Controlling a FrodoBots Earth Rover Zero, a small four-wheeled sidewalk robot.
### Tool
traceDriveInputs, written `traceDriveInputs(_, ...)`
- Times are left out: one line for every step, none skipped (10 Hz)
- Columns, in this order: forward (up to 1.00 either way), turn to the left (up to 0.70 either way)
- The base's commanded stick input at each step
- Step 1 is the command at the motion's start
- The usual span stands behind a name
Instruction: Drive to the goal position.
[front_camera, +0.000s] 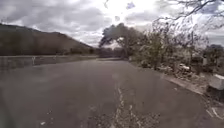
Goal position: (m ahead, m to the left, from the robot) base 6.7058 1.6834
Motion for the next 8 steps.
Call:
traceDriveInputs(0.70,0.00)
traceDriveInputs(0.70,0.00)
traceDriveInputs(0.70,0.00)
traceDriveInputs(0.70,0.00)
traceDriveInputs(0.70,0.00)
traceDriveInputs(0.70,0.00)
traceDriveInputs(0.70,0.00)
traceDriveInputs(0.70,0.00)
